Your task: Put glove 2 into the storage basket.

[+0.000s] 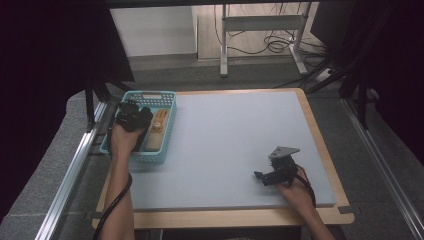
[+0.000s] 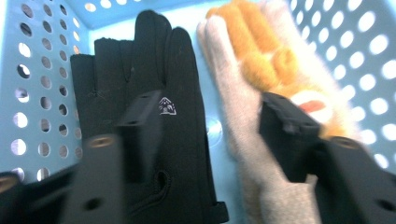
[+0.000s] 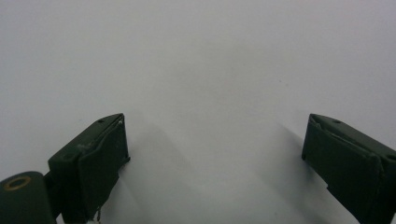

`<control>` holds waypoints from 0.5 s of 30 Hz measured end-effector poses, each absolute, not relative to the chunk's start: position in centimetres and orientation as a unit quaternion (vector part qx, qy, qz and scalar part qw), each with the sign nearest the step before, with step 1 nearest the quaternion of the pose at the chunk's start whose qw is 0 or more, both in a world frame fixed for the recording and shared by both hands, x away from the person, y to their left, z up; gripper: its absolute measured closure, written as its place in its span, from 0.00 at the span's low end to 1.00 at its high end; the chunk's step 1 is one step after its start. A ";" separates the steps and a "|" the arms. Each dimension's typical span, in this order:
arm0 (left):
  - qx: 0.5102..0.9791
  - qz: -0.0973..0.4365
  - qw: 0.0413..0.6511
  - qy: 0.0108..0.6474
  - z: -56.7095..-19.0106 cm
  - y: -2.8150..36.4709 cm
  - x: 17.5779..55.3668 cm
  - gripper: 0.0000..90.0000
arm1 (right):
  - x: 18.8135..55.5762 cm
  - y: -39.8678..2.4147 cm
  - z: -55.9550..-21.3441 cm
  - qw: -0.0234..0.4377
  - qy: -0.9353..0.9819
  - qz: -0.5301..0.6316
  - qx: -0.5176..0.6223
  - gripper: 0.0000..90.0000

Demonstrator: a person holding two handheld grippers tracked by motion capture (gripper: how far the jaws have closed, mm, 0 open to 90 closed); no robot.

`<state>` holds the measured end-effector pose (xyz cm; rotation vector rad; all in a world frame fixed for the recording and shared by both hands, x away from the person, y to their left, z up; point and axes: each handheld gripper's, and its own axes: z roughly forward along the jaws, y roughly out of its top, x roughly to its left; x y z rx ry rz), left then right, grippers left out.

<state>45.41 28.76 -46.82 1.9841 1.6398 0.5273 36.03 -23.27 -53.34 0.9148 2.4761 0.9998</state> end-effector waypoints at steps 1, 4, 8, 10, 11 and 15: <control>0.728 0.194 0.264 0.602 -46.6 28.8 45.2 0.34 | 36.0 -23.3 -53.3 0.159 0.866 0.350 0.320 0.08; 0.725 0.192 0.286 0.596 -46.2 28.7 44.7 0.21 | 36.0 -23.3 -53.3 0.158 0.866 0.350 0.321 0.08; 0.723 0.193 0.308 0.587 -45.6 28.3 43.9 0.11 | 36.1 -23.3 -53.3 0.158 0.866 0.350 0.320 0.08; 0.720 0.191 0.324 0.583 -45.4 28.1 43.5 0.08 | 36.1 -23.3 -53.3 0.158 0.866 0.350 0.320 0.08; 0.721 0.191 0.327 0.580 -45.3 28.1 43.4 0.07 | 36.1 -23.3 -53.3 0.158 0.866 0.350 0.320 0.08; 0.725 0.189 0.342 0.567 -44.8 27.1 42.5 0.04 | 36.1 -23.3 -53.3 0.158 0.866 0.350 0.320 0.08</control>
